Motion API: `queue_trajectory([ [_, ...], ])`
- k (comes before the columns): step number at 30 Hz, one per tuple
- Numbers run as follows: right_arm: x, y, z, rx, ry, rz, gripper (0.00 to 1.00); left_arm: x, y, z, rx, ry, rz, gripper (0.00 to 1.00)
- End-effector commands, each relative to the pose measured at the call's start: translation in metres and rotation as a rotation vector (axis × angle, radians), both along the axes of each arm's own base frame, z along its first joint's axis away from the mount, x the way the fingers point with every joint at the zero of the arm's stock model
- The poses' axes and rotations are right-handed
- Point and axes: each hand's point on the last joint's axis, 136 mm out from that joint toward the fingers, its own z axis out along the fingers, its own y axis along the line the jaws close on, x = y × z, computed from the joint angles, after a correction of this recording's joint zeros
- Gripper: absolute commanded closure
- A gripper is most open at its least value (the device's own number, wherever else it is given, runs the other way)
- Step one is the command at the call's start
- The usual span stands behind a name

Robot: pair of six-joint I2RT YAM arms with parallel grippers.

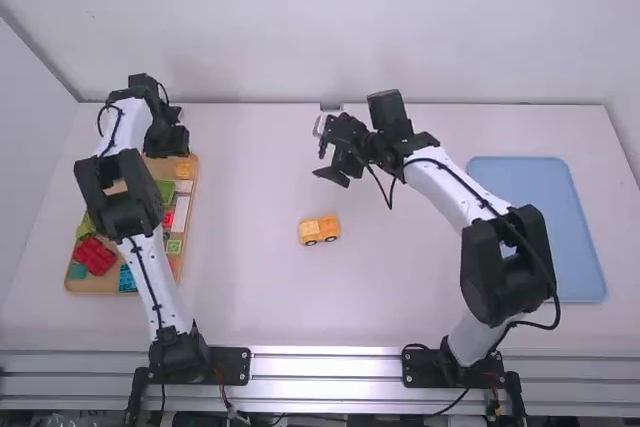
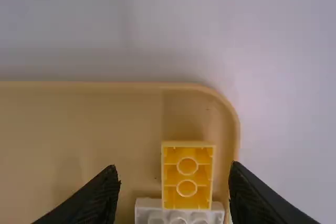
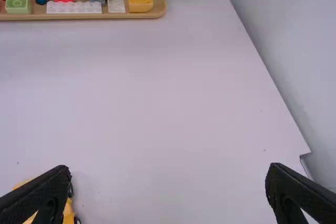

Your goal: Assemble lego blocks to make yellow taxi

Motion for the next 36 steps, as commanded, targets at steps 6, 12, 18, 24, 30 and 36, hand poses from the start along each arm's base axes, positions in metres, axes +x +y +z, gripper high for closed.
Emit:
queue_trajectory([
  [6, 0.009, -0.004, 0.004, 0.014, -0.017, -0.015, 0.01, 0.0, -0.007, -0.004, 0.021, -0.054, 0.042, 0.47],
  [12, 0.011, -0.003, 0.006, 0.019, -0.031, -0.014, 0.01, -0.013, -0.017, 0.008, 0.04, -0.084, -0.024, 0.38],
  [18, 0.009, 0.0, 0.004, 0.016, -0.026, -0.006, 0.02, -0.019, -0.011, -0.004, 0.048, -0.088, -0.002, 0.41],
  [24, 0.007, -0.003, -0.001, 0.007, -0.017, -0.007, 0.01, -0.02, -0.011, -0.022, 0.053, -0.102, 0.0, 0.51],
  [30, 0.01, -0.007, -0.001, 0.009, -0.015, -0.017, 0.01, -0.02, -0.01, -0.023, 0.058, -0.101, 0.001, 0.51],
  [36, 0.01, -0.007, -0.001, 0.009, -0.014, -0.018, 0.01, -0.018, -0.006, -0.023, 0.084, -0.111, -0.006, 0.47],
])
